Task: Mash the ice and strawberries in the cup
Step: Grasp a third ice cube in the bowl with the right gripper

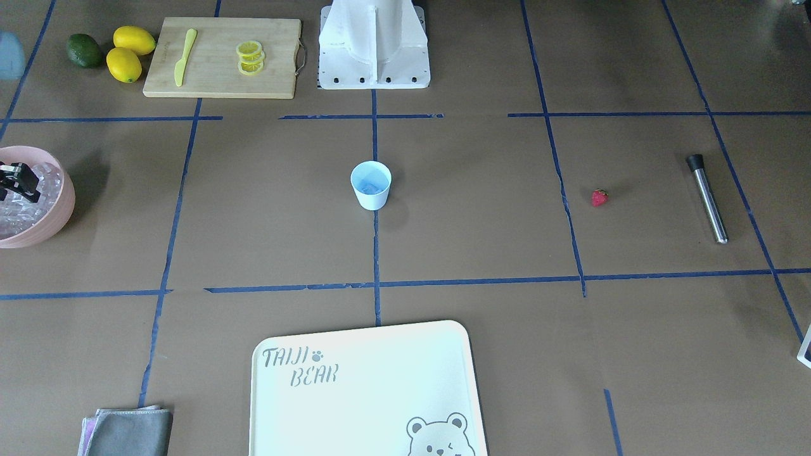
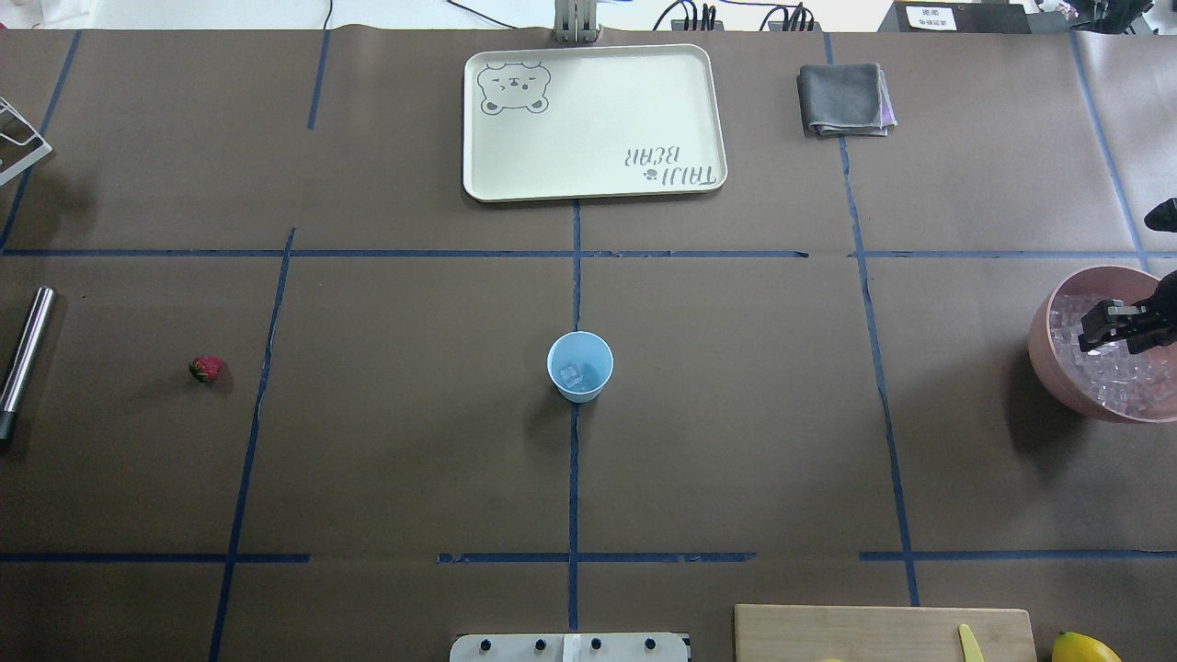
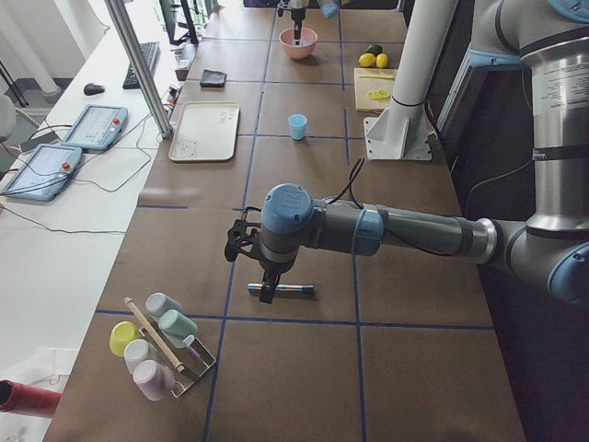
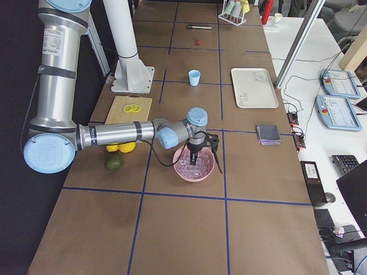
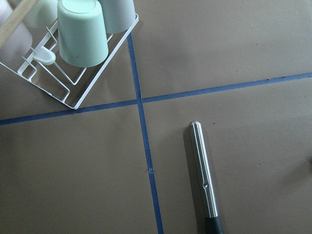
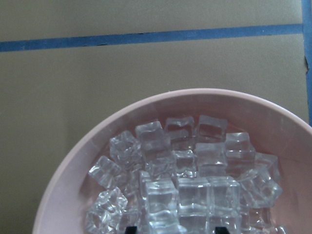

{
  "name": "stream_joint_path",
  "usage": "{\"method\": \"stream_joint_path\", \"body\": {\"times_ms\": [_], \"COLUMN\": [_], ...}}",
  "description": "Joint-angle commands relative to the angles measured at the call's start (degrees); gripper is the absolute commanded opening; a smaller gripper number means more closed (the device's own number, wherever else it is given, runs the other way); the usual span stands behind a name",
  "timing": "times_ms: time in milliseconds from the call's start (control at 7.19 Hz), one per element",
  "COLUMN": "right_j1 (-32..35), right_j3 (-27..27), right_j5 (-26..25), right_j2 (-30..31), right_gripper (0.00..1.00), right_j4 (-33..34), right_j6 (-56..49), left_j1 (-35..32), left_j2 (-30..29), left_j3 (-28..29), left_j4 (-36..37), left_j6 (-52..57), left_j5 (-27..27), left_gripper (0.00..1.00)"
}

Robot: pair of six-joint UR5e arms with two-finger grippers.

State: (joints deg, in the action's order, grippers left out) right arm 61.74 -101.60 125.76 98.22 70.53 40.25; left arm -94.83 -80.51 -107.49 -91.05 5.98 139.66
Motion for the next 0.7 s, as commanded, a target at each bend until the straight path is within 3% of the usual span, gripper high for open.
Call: {"method": "stream_joint_path", "body": {"times_ms": [0,139,278,556], "right_j1": [-0.8,-0.8,-0.8,-0.7], "right_j3": [0.3,0.4,0.4,0.2], "right_j5": [0.0,0.0,0.0,0.3], "right_j2": [0.0,0.0,-0.1,-0.2], "right_gripper": [0.62,0.60,0.47,0.11], "right_j4": [0.1,0.1,0.1,0.2], "right_j6": [0.0,0.0,0.0,-0.1], "left_j1": [0.0,0.0,0.0,0.0], "left_j2": [-0.1,0.0,0.0,0.0], "left_j3": [0.0,0.0,0.0,0.0], "left_j4": [0.0,0.0,0.0,0.0], "left_j6": [0.0,0.0,0.0,0.0], "left_j5": [0.0,0.0,0.0,0.0], "left_gripper": [1.00,1.00,1.00,1.00]}}
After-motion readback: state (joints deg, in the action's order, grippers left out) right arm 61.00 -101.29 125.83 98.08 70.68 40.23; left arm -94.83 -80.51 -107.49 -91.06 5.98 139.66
